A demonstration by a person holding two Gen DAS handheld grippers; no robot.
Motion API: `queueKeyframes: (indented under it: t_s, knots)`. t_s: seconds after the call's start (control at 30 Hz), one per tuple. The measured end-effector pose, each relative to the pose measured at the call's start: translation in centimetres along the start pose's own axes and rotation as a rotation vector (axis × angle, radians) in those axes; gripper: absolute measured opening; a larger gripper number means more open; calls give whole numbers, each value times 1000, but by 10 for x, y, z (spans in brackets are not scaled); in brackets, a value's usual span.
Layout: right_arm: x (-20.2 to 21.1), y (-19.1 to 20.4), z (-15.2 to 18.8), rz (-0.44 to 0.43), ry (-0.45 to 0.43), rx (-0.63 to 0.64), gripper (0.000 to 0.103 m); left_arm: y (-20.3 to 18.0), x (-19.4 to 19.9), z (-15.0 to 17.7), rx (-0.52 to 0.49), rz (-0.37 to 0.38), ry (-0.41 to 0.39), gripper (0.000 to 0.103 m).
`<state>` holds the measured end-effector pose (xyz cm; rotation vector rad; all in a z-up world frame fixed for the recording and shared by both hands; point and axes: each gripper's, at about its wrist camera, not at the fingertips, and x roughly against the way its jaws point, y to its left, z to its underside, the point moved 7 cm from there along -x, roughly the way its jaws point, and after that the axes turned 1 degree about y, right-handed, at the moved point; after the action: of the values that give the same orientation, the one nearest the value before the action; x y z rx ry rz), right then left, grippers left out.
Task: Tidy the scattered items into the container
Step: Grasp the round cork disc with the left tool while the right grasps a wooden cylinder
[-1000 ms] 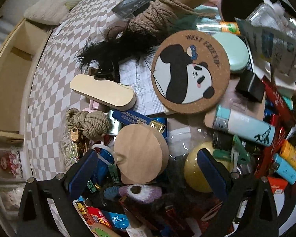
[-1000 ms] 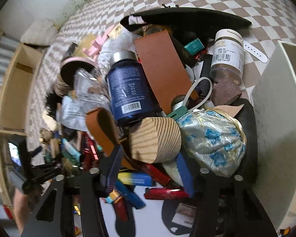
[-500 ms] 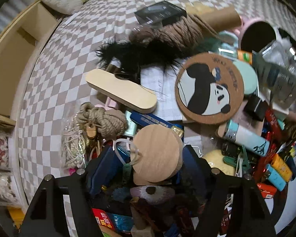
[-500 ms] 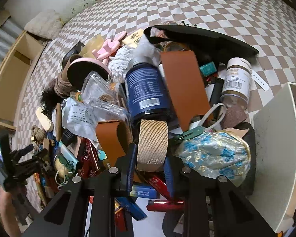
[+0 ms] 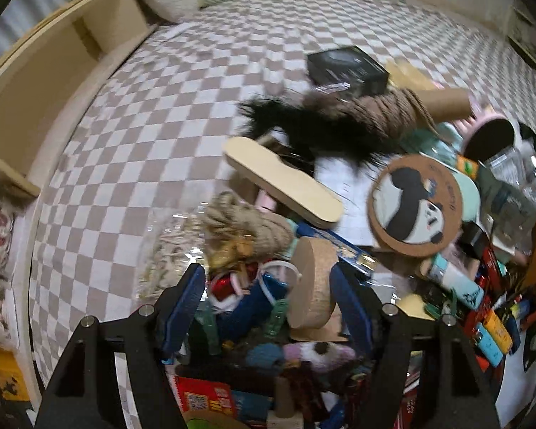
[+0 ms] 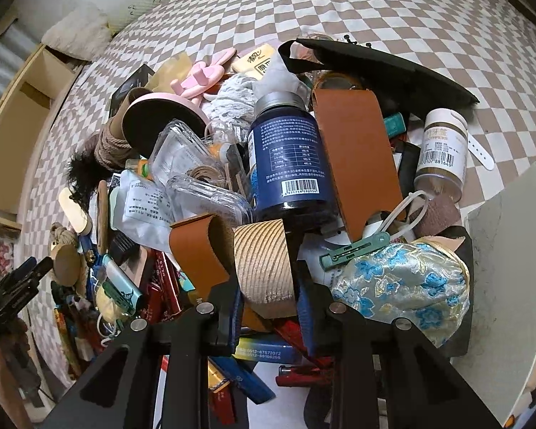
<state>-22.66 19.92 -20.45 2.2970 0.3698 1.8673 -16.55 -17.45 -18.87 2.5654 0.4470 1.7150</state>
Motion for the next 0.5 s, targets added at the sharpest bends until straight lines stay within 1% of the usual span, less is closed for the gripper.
queueKeyframes:
  t_s: [0.13,0.37,0.5]
  knots:
    - [0,0,1,0,2,-6,28,12,-1,0,29,-11,-8,73]
    - [0,1,2,1,5,-9,28,22,-1,0,74,-41,-8,73]
    - [1,2,2,4,5,-18,28,32,-2,1,104,-106,6,73]
